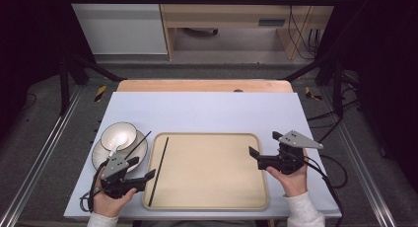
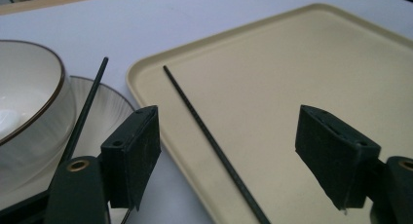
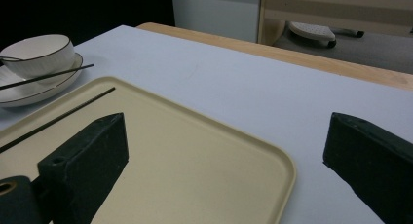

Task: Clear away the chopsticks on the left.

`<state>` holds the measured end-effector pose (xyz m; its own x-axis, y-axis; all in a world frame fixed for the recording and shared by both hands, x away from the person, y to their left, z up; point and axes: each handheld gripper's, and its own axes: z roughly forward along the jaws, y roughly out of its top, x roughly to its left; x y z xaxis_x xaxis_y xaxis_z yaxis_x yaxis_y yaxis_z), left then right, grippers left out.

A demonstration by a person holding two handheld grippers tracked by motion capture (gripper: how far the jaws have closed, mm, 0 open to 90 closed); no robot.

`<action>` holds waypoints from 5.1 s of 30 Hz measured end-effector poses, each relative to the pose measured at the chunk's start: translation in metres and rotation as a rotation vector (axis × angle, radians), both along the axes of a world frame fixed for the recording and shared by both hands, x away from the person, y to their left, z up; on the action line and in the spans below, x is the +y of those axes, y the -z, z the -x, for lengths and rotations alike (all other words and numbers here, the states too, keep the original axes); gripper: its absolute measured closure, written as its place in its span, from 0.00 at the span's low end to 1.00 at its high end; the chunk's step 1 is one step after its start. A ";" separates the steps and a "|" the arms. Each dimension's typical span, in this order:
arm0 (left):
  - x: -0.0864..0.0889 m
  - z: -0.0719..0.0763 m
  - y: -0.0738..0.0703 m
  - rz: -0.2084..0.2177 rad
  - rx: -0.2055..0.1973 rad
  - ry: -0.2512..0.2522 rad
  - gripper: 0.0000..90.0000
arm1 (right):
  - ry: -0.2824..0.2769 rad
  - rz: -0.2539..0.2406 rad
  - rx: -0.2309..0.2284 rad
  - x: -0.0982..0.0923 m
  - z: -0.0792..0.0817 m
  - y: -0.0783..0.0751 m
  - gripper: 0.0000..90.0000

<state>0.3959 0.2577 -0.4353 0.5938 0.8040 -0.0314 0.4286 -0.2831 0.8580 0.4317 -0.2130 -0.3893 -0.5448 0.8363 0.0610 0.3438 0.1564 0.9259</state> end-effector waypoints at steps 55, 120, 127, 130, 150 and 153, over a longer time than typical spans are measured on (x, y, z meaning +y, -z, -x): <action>0.059 -0.034 0.027 -0.184 0.126 -0.154 0.94 | -0.008 0.018 0.019 0.004 -0.003 0.005 0.03; -0.039 0.008 -0.009 0.019 -0.039 -0.166 0.95 | 0.010 0.007 0.011 0.003 -0.002 0.006 0.03; -0.056 0.007 -0.011 0.038 -0.045 -0.203 0.95 | 0.010 0.003 0.007 0.003 -0.001 0.004 0.03; -0.063 0.013 -0.012 0.012 -0.061 -0.358 0.95 | 0.004 -0.001 0.004 0.004 0.000 0.004 0.03; -0.060 0.006 0.008 -0.184 -0.188 -0.144 0.95 | -0.002 -0.002 0.005 0.005 -0.001 0.003 0.03; -0.061 0.007 0.013 -0.180 -0.181 -0.152 0.95 | -0.003 0.000 0.008 0.005 -0.001 0.003 0.03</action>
